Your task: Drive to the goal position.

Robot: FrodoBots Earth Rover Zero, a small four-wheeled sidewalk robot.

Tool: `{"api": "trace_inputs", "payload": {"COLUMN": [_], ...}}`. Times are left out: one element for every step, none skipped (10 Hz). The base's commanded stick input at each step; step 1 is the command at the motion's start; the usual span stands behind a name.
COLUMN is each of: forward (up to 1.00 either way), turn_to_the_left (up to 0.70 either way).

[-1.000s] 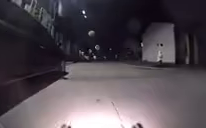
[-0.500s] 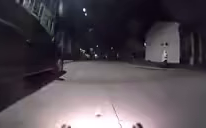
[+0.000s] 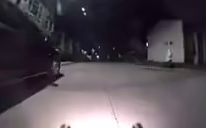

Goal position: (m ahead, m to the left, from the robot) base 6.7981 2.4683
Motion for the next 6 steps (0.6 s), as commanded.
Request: {"api": "trace_inputs", "payload": {"forward": [0.85,0.85,0.85,0.85,0.85,0.85], "turn_to_the_left": [0.0,0.0,0.0,0.0,0.03,0.15]}}
